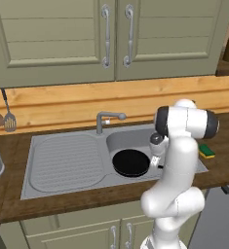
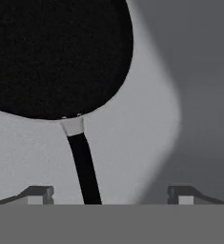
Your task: Pick the pan and sponge and place them into the sink. Then turn on the water.
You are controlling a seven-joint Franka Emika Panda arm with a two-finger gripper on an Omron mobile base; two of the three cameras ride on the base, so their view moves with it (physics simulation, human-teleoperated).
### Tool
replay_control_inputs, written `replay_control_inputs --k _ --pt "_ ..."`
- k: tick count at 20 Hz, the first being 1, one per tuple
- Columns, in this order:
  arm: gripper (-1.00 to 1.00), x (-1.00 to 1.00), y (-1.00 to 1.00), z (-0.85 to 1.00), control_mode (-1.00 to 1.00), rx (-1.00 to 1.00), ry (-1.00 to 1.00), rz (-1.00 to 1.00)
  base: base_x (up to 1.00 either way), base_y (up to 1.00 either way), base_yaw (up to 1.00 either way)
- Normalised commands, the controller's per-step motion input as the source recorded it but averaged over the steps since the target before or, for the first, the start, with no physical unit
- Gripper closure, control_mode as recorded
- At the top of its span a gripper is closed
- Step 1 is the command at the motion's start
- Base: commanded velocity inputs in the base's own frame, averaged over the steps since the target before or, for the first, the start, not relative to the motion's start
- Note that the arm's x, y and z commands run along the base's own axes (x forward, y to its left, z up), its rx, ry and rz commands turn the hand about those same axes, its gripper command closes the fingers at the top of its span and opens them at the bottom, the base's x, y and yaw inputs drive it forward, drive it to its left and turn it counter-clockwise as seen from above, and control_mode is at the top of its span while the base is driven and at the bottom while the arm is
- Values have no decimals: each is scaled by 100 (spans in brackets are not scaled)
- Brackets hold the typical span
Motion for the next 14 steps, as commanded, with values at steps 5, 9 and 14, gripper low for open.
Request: replay_control_inputs --k 5,9,14 --pt "-100 -49 -46 100 -100 6 -19 -9 0 0 0" --pt "-100 -45 -54 100 -100 13 -8 -15 0 0 0" --pt "-100 -22 -52 100 -100 19 0 -13 0 0 0"
